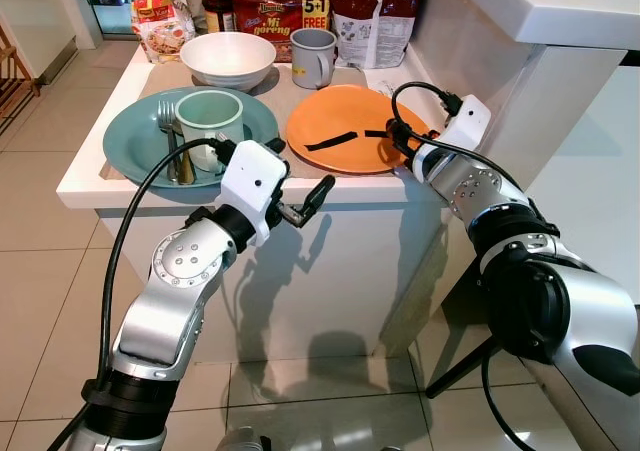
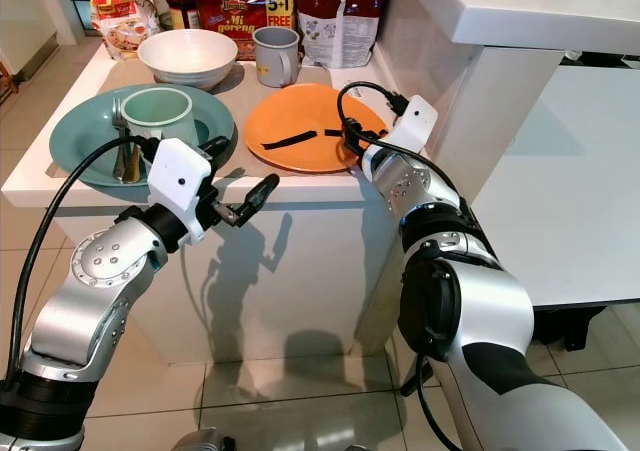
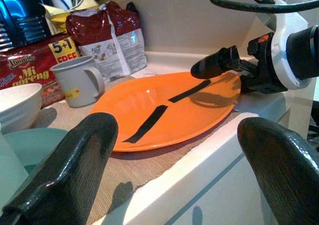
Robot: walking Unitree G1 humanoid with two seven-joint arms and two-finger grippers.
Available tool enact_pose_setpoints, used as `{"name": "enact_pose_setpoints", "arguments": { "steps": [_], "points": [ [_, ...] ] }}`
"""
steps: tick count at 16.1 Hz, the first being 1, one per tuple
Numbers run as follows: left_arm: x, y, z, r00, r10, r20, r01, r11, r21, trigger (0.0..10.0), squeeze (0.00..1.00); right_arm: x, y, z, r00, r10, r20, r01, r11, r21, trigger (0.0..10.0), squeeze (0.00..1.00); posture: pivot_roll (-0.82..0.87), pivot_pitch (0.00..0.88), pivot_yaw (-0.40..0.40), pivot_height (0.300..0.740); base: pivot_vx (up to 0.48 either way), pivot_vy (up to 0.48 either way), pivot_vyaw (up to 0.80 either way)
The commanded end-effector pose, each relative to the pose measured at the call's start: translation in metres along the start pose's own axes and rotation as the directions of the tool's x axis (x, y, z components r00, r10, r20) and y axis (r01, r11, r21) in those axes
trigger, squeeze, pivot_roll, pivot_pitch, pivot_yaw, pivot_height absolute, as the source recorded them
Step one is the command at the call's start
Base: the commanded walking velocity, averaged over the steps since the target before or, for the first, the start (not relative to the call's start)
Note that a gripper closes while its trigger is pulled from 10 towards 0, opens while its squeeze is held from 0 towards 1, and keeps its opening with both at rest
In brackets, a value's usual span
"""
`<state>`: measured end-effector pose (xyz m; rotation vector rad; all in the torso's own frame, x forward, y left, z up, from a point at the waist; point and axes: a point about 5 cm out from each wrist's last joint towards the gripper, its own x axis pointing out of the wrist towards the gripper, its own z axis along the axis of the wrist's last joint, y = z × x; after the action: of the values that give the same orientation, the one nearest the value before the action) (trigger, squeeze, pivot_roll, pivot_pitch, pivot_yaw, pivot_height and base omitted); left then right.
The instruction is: Setting the table
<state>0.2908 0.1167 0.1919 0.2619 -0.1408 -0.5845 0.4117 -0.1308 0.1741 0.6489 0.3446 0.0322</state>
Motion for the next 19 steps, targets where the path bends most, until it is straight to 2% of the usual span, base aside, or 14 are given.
{"name": "enact_pose_setpoints", "arguments": {
  "steps": [1, 3, 19],
  "points": [
    [-0.0014, -0.0018, 0.0029, 1.0, -0.01, 0.006, 0.01, 1.0, 0.001, 10.0, 0.0, 0.0003, 0.0057, 0.0029, 1.0, 0.013, -0.002, -0.013, 1.0, 0.02, 7.9, 0.0, 0.17, 0.026, -0.078, 0.74, 0.0, 0.0, 0.0],
    [-0.002, -0.0027, 0.0024, 1.0, -0.015, 0.002, 0.015, 1.0, 0.003, 10.0, 0.0, 0.0004, 0.0053, 0.0017, 1.0, 0.014, -0.011, -0.014, 0.999, 0.046, 0.5, 0.0, 0.17, 0.021, -0.082, 0.74, 0.0, 0.0, 0.0],
    [-0.002, -0.0027, 0.0024, 1.0, -0.015, 0.002, 0.015, 1.0, 0.003, 10.0, 0.0, 0.0004, 0.0053, 0.0017, 1.0, 0.014, -0.011, -0.014, 0.999, 0.046, 0.5, 0.0, 0.17, 0.021, -0.082, 0.74, 0.0, 0.0, 0.0]
  ]
}}
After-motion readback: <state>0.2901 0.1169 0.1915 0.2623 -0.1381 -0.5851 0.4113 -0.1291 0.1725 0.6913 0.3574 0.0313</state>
